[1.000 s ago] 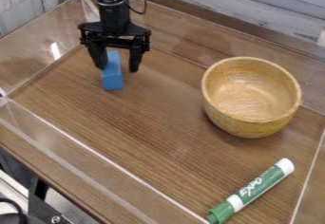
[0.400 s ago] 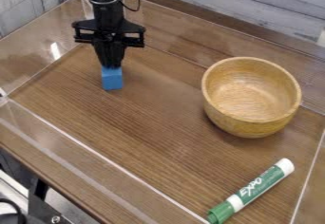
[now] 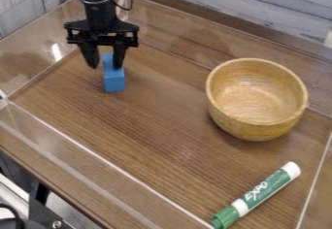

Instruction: Put the blue block in the brown bowl

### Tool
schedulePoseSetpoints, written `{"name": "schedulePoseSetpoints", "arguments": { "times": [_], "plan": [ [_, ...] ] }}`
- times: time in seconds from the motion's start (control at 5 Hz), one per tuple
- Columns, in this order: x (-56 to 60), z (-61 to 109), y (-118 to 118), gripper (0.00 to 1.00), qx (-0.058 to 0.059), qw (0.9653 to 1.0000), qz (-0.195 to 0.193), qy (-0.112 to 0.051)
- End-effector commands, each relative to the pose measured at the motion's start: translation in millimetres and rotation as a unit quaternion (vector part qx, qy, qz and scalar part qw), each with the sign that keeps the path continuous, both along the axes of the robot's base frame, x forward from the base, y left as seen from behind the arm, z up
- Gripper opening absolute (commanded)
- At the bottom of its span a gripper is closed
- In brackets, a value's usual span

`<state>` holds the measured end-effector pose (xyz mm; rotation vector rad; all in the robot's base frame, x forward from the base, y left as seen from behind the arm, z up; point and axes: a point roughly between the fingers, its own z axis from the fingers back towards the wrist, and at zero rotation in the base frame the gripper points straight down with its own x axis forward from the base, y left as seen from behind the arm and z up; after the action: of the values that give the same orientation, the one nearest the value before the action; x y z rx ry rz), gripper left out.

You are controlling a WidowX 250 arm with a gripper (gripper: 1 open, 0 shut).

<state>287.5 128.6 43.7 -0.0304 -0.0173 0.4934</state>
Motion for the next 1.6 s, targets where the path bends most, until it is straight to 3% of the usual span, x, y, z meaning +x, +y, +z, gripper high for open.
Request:
{"name": "schedulePoseSetpoints", "arguments": {
  "times": [0.0,0.2,0.4,0.8,1.4],
  "plan": [
    [-0.4,0.4,-6.7,0.00,-0.005,1.0000,-0.001,-0.001],
    [-0.5,-0.8,-10.7,0.00,-0.009,1.0000,0.002,-0.001],
    [-0.7,-0.5,-15.0,1.00,-0.011,0.9999,-0.002,0.001],
    [-0.9,-1.9,-23.5,1.00,-0.017,0.9998,-0.004,0.005],
    [2.5,-17.6,-33.3,1.00,-0.030,0.9993,0.023,0.003]
  ]
}}
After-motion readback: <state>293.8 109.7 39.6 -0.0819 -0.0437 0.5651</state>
